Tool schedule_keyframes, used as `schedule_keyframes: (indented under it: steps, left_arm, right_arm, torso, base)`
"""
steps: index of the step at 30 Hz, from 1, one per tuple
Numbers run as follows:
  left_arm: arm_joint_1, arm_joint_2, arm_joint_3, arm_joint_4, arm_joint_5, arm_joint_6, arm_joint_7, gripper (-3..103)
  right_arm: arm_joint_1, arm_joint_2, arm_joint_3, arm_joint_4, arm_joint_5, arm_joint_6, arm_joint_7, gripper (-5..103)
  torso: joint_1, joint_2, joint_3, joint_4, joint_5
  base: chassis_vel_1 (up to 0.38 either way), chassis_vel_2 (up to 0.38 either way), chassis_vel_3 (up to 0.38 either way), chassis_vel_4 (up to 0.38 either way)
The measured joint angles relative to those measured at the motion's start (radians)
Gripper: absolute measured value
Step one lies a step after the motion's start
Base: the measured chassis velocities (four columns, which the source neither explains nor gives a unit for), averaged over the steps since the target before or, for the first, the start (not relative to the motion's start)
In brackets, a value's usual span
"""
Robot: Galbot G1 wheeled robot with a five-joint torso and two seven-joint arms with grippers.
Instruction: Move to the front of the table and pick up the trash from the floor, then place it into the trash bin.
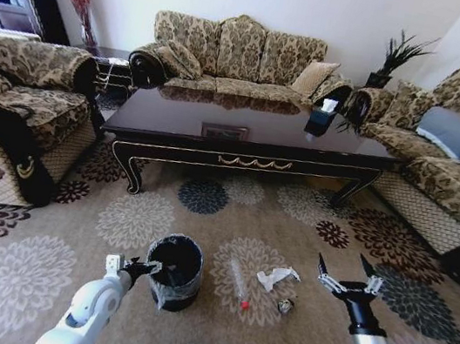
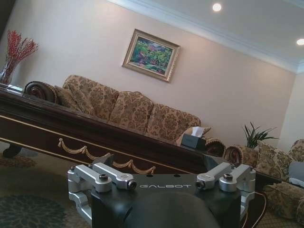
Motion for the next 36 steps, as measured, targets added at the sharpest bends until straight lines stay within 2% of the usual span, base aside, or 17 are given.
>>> schedule_keyframes:
  steps: [10,14,16,19,21,22,24,28,31,34,36]
  left_arm:
    - [-0.046,-0.026,0.019,0.071,0.010,-0.018,0.015,101]
    - [-0.039,-0.018,0.021,0.064,0.024,-0.028,0.032,82]
    - [-0.036,-0.016,0.021,0.060,0.026,-0.029,0.035,82]
    - [-0.015,-0.010,0.017,0.036,0.039,-0.024,0.040,66]
    - [-0.008,-0.008,0.015,0.029,0.043,-0.023,0.040,66]
    - [0.000,-0.008,0.010,0.019,0.047,-0.022,0.040,54]
    - [0.004,-0.008,0.008,0.012,0.049,-0.021,0.040,54]
    - [0.023,-0.009,-0.004,-0.016,0.051,-0.011,0.034,32]
    - [0.029,-0.009,-0.008,-0.022,0.051,-0.004,0.028,27]
    - [0.042,-0.007,-0.020,-0.035,0.045,0.012,0.016,10]
    - [0.047,-0.006,-0.026,-0.038,0.045,0.015,0.015,6]
  right_arm:
    - [0.006,-0.002,-0.002,-0.019,-0.010,0.005,-0.008,100]
    - [0.011,-0.002,-0.004,-0.028,-0.013,0.006,-0.013,100]
    - [0.013,-0.003,-0.005,-0.029,-0.013,0.006,-0.013,100]
    - [0.022,-0.003,-0.008,-0.035,-0.015,0.006,-0.015,100]
    - [0.024,-0.003,-0.010,-0.036,-0.016,0.007,-0.015,100]
    - [0.027,-0.004,-0.013,-0.040,-0.016,0.008,-0.016,100]
    - [0.029,-0.004,-0.014,-0.043,-0.017,0.010,-0.016,100]
    - [0.036,-0.005,-0.019,-0.062,-0.020,0.024,-0.022,100]
    - [0.038,-0.006,-0.022,-0.070,-0.022,0.028,-0.023,100]
    - [0.045,-0.007,-0.029,-0.078,-0.024,0.029,-0.023,100]
    - [0.048,-0.007,-0.032,-0.080,-0.026,0.029,-0.020,100]
  torso:
    - [0.000,0.000,0.000,0.0004,0.0008]
    - [0.000,0.000,0.000,0.0000,-0.0003]
    - [0.000,0.000,0.000,-0.0002,-0.0004]
    - [0.000,0.000,0.000,-0.0002,-0.0007]
    - [0.000,0.000,0.000,-0.0001,-0.0007]
    - [0.000,0.000,0.000,-0.0002,-0.0005]
    - [0.000,0.000,0.000,-0.0002,-0.0005]
    - [0.000,0.000,0.000,-0.0001,-0.0002]
    - [0.000,0.000,0.000,-0.0001,0.0000]
    - [0.000,0.000,0.000,-0.0002,-0.0001]
    - [0.000,0.000,0.000,-0.0003,-0.0002]
  base:
    - [0.000,0.000,0.000,0.000]
    - [0.000,0.000,0.000,0.000]
    - [0.000,0.000,0.000,0.000]
    - [0.000,0.000,0.000,0.000]
    - [0.000,0.000,0.000,0.000]
    - [0.000,0.000,0.000,0.000]
    - [0.000,0.000,0.000,0.000]
    - [0.000,0.000,0.000,0.000]
    - [0.000,0.000,0.000,0.000]
    - [0.000,0.000,0.000,0.000]
    - [0.000,0.000,0.000,0.000]
